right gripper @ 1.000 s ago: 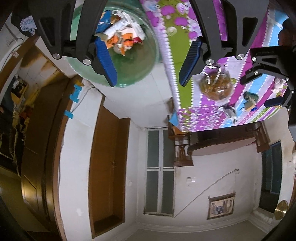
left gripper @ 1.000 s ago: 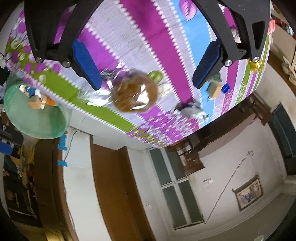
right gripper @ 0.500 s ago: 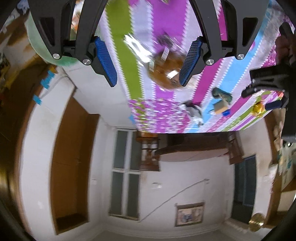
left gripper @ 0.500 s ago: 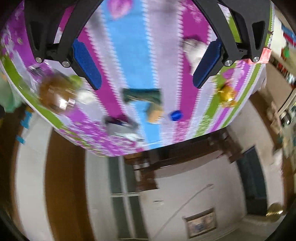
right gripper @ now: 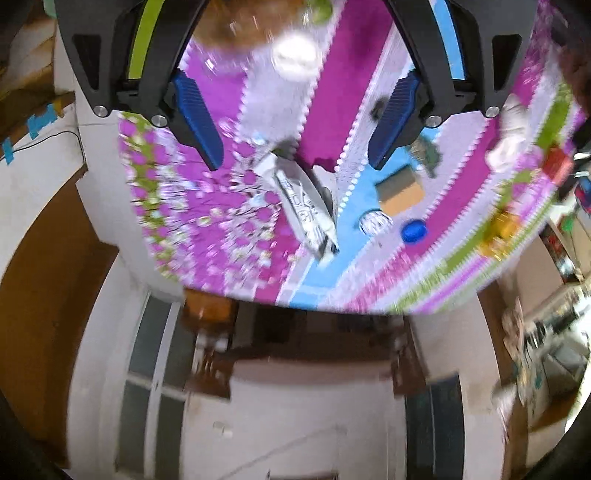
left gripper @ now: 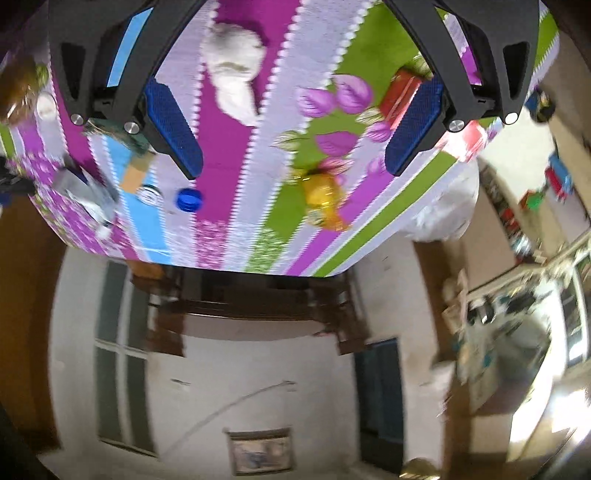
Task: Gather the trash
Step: 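Grasp the white wipes packet with the right gripper, then grasp the green rolled cloth with the left gripper while the right holds the wipes packet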
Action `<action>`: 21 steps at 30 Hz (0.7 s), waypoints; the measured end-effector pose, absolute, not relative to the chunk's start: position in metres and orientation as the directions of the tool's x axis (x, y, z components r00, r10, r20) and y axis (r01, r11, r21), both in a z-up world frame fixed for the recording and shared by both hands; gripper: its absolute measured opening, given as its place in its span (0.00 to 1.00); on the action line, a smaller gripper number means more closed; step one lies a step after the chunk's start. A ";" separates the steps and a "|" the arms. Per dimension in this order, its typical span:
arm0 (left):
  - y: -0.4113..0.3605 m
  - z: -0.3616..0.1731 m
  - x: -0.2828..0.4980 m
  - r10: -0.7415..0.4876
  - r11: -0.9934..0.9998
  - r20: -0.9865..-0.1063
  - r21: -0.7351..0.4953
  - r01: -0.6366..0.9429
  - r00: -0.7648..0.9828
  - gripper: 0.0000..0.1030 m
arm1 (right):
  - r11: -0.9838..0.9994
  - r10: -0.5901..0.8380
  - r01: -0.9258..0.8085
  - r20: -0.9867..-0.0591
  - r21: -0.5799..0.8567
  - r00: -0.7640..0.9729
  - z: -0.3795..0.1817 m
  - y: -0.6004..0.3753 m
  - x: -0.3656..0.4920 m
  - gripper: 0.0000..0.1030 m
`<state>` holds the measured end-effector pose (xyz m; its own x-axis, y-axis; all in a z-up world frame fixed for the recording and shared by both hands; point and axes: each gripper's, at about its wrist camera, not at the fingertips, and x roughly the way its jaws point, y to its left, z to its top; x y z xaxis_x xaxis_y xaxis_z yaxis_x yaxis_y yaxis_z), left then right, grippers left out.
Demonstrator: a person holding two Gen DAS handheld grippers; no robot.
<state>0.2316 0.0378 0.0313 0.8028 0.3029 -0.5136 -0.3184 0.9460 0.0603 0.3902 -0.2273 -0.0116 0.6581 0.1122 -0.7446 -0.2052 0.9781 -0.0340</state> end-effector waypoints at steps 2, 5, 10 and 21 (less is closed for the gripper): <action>0.053 0.036 0.230 0.308 0.938 -0.521 0.029 -0.345 0.796 0.93 | 0.967 0.070 -0.234 -0.784 -0.097 0.616 -0.033 -0.210 0.420 0.80; 0.071 0.044 0.225 0.325 0.920 -0.511 -0.025 -0.392 0.795 0.94 | 0.952 0.001 -0.250 -0.815 -0.176 0.579 -0.062 -0.194 0.450 0.80; 0.092 0.050 0.219 0.311 0.895 -0.513 -0.124 -0.427 0.800 0.94 | 0.950 -0.007 -0.265 -0.857 -0.167 0.515 -0.086 -0.186 0.477 0.63; 0.094 0.041 0.225 0.302 0.891 -0.536 -0.136 -0.434 0.788 0.94 | 0.931 0.149 -0.362 -0.844 -0.056 0.515 -0.057 -0.180 0.410 0.32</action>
<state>0.2245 0.0944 0.0411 0.7881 0.3021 -0.5362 -0.4338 0.8907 -0.1358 0.4104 -0.1796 -0.0567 0.5149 0.1495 -0.8441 -0.3618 0.9306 -0.0559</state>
